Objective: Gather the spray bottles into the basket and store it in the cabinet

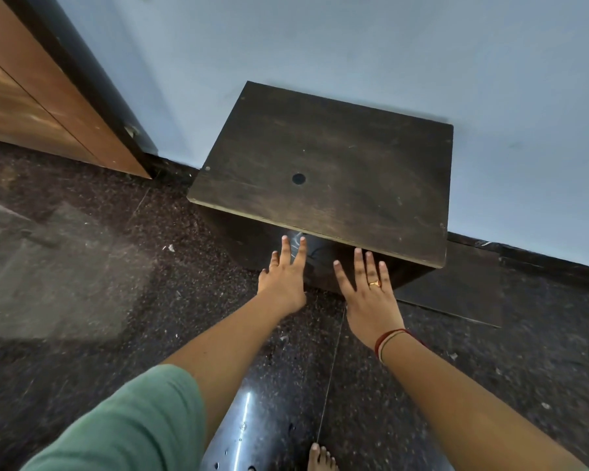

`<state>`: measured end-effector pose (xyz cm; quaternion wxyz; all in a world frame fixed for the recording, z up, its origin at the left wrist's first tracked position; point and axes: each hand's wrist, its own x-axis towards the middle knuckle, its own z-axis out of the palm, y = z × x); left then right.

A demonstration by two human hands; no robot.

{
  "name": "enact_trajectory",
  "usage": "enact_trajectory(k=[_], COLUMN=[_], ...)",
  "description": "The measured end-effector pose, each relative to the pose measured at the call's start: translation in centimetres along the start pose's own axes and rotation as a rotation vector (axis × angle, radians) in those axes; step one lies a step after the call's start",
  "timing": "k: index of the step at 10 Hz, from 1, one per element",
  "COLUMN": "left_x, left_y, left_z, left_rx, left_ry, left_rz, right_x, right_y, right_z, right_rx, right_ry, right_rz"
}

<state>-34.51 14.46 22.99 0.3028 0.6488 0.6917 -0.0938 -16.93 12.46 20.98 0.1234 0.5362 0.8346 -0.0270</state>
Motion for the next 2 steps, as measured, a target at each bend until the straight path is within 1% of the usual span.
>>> enact_trajectory(k=[1,2], left_x=[-1.4,-3.6], left_y=[-0.9,-2.1], left_z=[0.2,0.1], left_rx=[0.016,0.019], left_ry=[0.128,0.370], left_rz=[0.063,0.153], right_x=[-0.1,-0.8], right_y=[-0.8,-2.0], right_z=[-1.3,-2.8], right_rx=[0.049,0.162], right_ry=[0.039,0.149], right_rz=[0.000,-0.067])
